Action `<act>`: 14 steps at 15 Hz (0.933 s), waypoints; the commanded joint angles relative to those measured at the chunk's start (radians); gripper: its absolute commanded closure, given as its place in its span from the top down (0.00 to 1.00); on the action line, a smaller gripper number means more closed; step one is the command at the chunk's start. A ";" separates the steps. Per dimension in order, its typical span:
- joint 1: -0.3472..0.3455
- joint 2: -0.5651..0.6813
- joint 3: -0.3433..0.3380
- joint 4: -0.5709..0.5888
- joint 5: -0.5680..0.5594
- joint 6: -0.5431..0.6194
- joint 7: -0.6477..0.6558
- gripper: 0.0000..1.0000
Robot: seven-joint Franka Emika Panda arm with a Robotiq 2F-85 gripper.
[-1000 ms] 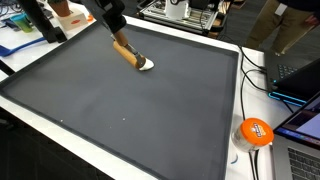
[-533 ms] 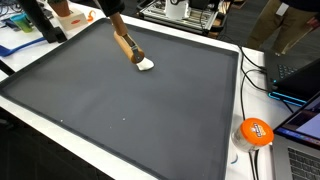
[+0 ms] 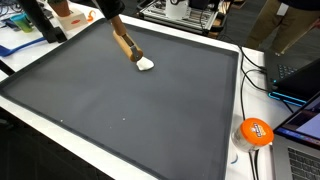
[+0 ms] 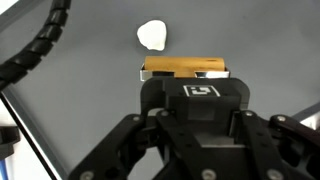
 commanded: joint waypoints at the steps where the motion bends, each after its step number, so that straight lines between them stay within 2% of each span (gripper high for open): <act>1: -0.022 -0.044 -0.006 -0.060 -0.053 -0.089 -0.204 0.22; 3: -0.035 -0.065 -0.001 -0.084 -0.066 -0.077 -0.306 0.22; 5: -0.054 -0.085 0.013 -0.107 -0.036 -0.014 -0.336 0.22; 8: -0.088 -0.128 0.038 -0.161 0.055 0.086 -0.286 0.22; 11: -0.102 -0.185 0.040 -0.262 0.127 0.168 -0.215 0.22; 14: -0.097 -0.258 0.027 -0.403 0.120 0.179 -0.220 0.22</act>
